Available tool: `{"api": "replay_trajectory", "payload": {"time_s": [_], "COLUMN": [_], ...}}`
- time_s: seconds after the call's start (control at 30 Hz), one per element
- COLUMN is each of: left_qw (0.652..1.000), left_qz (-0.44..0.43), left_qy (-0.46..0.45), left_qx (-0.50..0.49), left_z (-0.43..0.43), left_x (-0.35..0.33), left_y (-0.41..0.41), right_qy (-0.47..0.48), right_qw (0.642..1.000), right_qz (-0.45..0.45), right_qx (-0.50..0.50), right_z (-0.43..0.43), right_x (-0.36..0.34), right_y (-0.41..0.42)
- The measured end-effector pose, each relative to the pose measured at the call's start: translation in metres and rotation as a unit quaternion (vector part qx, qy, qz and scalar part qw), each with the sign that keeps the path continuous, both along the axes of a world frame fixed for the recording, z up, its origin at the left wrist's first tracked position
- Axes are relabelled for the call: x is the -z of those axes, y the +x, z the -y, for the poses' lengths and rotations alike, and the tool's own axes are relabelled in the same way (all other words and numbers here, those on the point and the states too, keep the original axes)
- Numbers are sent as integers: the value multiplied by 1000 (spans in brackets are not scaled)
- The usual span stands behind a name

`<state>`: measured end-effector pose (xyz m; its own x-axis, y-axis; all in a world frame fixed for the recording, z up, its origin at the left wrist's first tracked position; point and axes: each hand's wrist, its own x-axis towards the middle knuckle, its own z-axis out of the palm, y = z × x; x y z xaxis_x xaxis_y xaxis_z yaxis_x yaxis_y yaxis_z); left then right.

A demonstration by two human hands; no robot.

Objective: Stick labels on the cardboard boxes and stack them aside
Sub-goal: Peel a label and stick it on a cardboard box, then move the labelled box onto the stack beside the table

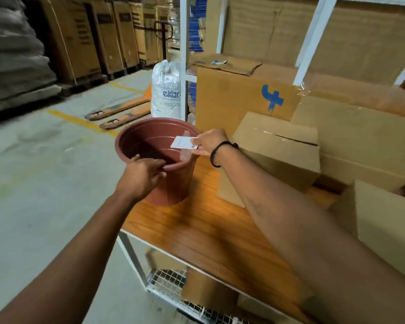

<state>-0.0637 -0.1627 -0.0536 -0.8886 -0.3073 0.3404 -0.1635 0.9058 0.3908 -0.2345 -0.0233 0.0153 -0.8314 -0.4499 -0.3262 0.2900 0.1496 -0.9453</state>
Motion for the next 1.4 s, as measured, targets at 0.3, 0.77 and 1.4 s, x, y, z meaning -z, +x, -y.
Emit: {"api": "replay_trajectory", "payload": {"time_s": [0.3, 0.77, 1.4], "left_qw": [994, 977, 914], "left_qz": [-100, -105, 7], "left_qy": [-44, -79, 223], "left_qx": [9, 169, 338], "left_z": [6, -136, -389], "left_x": [13, 28, 35], "left_y": [-8, -58, -38], "right_qy": [43, -52, 372], "right_qw": [999, 990, 871], "right_qz": [20, -37, -313], "right_qx": [-21, 123, 74], "right_z": [43, -177, -566], "right_x": [-8, -20, 15], "right_y": [9, 13, 114]}}
